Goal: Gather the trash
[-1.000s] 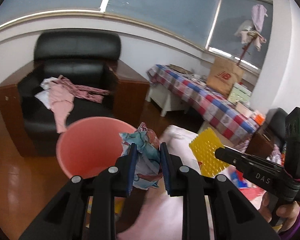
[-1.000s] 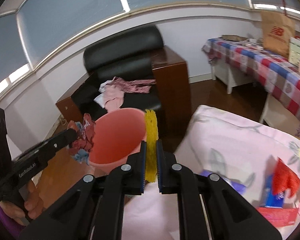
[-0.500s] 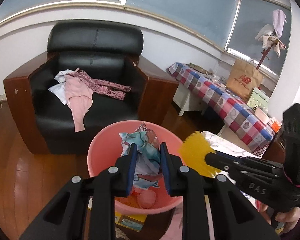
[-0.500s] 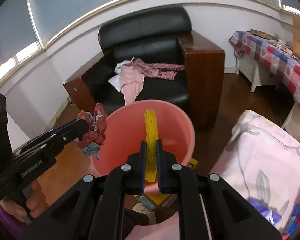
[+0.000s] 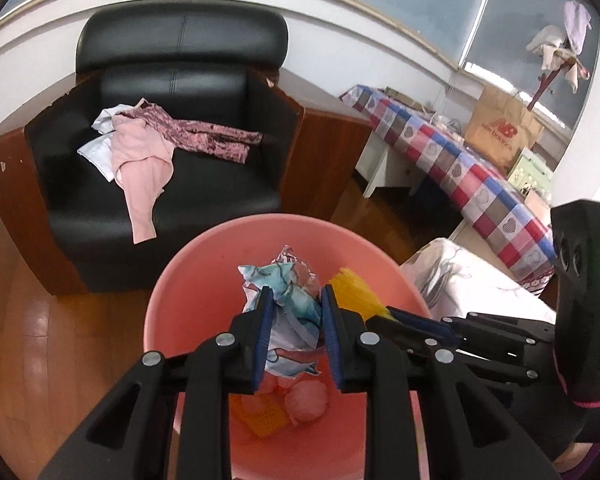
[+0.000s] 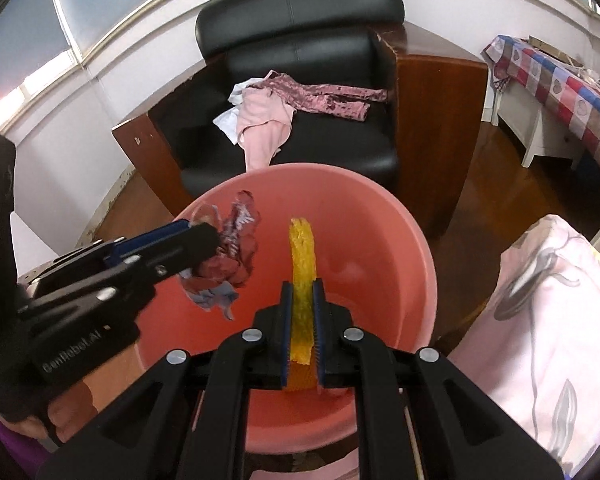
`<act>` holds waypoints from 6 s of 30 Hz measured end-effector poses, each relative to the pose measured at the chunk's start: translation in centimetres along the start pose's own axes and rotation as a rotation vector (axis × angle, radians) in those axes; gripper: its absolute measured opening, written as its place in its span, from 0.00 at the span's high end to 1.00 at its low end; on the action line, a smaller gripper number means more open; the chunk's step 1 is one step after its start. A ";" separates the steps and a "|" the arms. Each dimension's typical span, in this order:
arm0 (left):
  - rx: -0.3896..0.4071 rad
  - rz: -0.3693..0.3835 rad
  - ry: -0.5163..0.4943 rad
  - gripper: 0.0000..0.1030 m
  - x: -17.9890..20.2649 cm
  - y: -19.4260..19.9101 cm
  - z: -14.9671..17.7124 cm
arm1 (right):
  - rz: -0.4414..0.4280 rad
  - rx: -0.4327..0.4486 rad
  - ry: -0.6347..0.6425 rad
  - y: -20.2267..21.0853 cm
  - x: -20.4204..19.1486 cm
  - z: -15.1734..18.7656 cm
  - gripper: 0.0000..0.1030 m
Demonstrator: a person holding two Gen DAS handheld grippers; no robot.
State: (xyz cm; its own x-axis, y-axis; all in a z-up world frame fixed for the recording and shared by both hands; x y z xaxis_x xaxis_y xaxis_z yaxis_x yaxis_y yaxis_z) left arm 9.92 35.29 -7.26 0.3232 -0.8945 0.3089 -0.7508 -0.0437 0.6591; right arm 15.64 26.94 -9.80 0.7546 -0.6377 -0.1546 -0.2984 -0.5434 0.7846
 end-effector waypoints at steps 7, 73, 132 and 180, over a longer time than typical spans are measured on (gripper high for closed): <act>-0.014 -0.031 0.020 0.69 -0.5 -0.9 -0.3 | 0.025 -0.020 -0.010 -0.9 0.4 -0.2 0.90; 0.029 0.154 -0.157 0.66 16.1 9.4 6.6 | 0.163 0.131 -0.151 18.3 7.9 13.6 0.69; -0.292 0.319 -0.584 0.93 31.7 -7.0 14.6 | 0.367 0.162 -0.586 26.2 30.3 28.9 0.69; -0.099 0.403 -0.334 0.98 27.7 3.5 11.6 | 0.402 0.226 -0.531 23.8 29.6 19.1 0.92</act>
State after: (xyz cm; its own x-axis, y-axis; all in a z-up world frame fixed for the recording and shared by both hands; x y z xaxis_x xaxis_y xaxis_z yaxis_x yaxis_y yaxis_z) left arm 9.59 5.24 -4.38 -0.1929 -0.9253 0.3266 -0.7146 0.3606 0.5995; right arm 19.72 -15.29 -7.17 0.1896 -0.9621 -0.1960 -0.6520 -0.2726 0.7075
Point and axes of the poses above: each gripper's, at about its wrist camera, not at the fingertips, and y roughly against the way its jaws point, x to its right, z to its underside, the point moved 10 cm from there along -y, roughly the way its jaws point, and after that the axes turned 5 degrees about z, right-handed, at the moved point
